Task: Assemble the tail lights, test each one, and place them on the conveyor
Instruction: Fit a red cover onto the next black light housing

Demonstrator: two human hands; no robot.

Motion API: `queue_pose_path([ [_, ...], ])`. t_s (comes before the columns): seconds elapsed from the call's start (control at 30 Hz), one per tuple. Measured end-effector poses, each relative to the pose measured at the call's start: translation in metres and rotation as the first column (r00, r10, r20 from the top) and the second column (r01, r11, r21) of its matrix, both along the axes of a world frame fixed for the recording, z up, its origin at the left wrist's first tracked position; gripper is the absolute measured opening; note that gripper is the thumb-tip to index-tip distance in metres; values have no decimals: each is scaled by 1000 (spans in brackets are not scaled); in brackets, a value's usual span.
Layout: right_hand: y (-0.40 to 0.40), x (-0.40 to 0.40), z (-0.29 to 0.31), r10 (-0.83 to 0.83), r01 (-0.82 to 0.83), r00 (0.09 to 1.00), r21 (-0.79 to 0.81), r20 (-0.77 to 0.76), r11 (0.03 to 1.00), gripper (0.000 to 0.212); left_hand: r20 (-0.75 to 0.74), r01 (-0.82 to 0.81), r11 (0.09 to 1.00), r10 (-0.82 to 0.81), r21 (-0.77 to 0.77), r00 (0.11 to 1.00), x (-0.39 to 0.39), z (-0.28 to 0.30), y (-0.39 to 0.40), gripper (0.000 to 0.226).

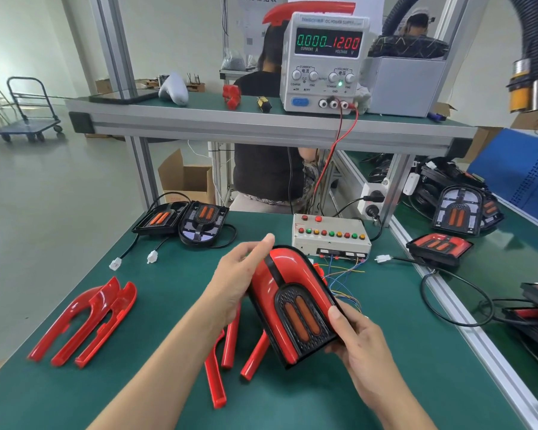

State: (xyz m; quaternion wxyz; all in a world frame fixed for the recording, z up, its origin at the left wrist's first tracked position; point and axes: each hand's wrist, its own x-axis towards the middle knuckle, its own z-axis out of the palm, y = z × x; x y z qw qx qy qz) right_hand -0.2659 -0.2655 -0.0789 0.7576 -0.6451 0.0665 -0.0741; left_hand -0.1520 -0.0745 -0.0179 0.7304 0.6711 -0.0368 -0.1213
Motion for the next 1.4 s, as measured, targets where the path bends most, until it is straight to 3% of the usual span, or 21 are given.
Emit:
queue_pose_path([
  [0.1,-4,-2,-5,21,-21,1000,-31,-1,999,41,4,141,981,-143,130,990,5,9,-1,59],
  [0.23,-10,-4,-9,21,-21,1000,-46,4,999,37,-155,294,950,-277,101,948,8,10,0,45],
  [0.4,-13,-6,-19,14,-14,1000,30,-14,999,45,-194,298,954,-284,45,939,6,6,-5,15],
  [0.63,-11,-7,-30,16,-17,1000,-11,-11,1000,41,-88,213,972,-205,99,975,1,-1,-10,40],
  [0.7,-12,-7,-32,29,-29,1000,-76,-2,997,35,-63,192,974,-185,119,981,1,-4,-10,37],
  [0.93,-12,-7,-33,39,-39,999,-194,-3,980,48,-54,150,983,-145,110,988,-1,-11,-10,36],
  [1.1,-13,-9,-29,22,-23,1000,-195,-11,980,40,-88,311,947,-304,81,949,0,-4,0,52],
  [1.2,-14,-10,-23,22,-25,1000,-189,-19,982,32,-80,373,927,-370,26,925,0,-2,6,45],
  [1.33,-17,-13,-5,102,-128,991,-358,-91,925,28,-100,324,946,-325,-27,940,-2,-4,4,39],
  [1.4,-18,-12,6,91,-130,991,-509,-100,851,34,-118,322,946,-325,-47,938,-4,-6,3,30],
])
